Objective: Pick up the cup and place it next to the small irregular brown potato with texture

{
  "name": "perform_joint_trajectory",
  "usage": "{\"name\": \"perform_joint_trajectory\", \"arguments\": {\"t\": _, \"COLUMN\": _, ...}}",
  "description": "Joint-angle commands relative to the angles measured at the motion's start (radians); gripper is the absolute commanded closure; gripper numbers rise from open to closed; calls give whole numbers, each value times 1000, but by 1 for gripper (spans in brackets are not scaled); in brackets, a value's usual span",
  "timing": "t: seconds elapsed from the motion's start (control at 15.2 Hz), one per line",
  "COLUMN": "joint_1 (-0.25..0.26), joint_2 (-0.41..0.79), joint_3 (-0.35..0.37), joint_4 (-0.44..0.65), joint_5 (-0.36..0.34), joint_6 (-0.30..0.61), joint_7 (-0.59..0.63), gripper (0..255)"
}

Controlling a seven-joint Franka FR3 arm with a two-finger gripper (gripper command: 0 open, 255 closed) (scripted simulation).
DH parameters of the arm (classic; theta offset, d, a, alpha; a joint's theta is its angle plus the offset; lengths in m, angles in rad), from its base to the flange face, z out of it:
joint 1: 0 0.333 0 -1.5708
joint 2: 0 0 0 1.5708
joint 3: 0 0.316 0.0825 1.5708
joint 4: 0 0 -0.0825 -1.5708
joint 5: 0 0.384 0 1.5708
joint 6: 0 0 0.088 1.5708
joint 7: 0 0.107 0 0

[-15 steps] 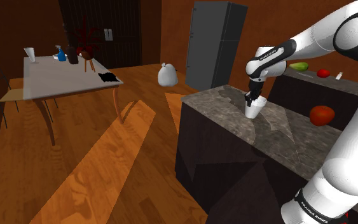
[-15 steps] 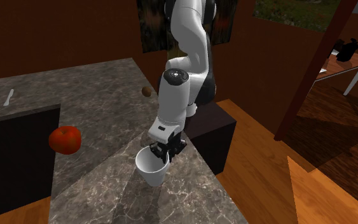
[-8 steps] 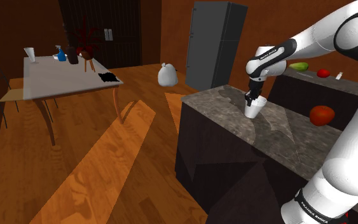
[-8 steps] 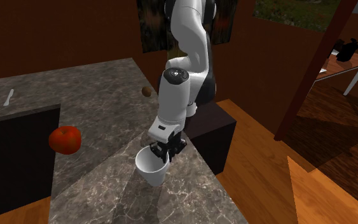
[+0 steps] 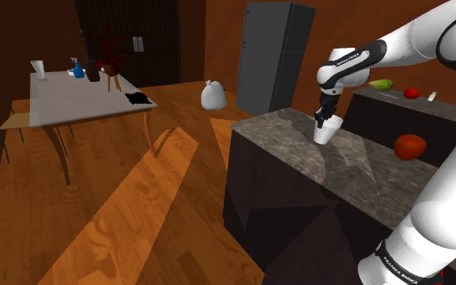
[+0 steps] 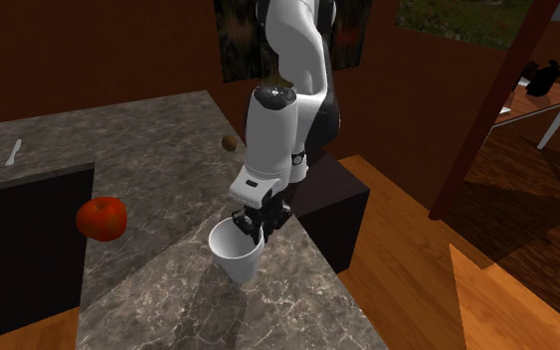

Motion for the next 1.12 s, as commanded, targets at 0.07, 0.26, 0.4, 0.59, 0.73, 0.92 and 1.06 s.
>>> {"name": "perform_joint_trajectory", "arguments": {"t": 0.07, "joint_1": 2, "joint_2": -19, "joint_3": 1, "joint_4": 22, "joint_5": -7, "joint_6": -39, "joint_7": 3, "gripper": 255}}
{"name": "perform_joint_trajectory", "arguments": {"t": 0.26, "joint_1": 4, "joint_2": -34, "joint_3": 1, "joint_4": 47, "joint_5": -12, "joint_6": -78, "joint_7": 4, "gripper": 255}}
{"name": "perform_joint_trajectory", "arguments": {"t": 0.4, "joint_1": 5, "joint_2": -43, "joint_3": 2, "joint_4": 64, "joint_5": -15, "joint_6": -104, "joint_7": 4, "gripper": 255}}
{"name": "perform_joint_trajectory", "arguments": {"t": 0.59, "joint_1": 6, "joint_2": -55, "joint_3": 3, "joint_4": 92, "joint_5": -19, "joint_6": -143, "joint_7": 4, "gripper": 255}}
{"name": "perform_joint_trajectory", "arguments": {"t": 0.73, "joint_1": 7, "joint_2": -62, "joint_3": 3, "joint_4": 112, "joint_5": -21, "joint_6": -169, "joint_7": 3, "gripper": 255}}
{"name": "perform_joint_trajectory", "arguments": {"t": 0.92, "joint_1": 8, "joint_2": -70, "joint_3": 4, "joint_4": 144, "joint_5": -23, "joint_6": -209, "joint_7": 2, "gripper": 255}}
{"name": "perform_joint_trajectory", "arguments": {"t": 1.06, "joint_1": 8, "joint_2": -75, "joint_3": 5, "joint_4": 166, "joint_5": -23, "joint_6": -235, "joint_7": 1, "gripper": 255}}
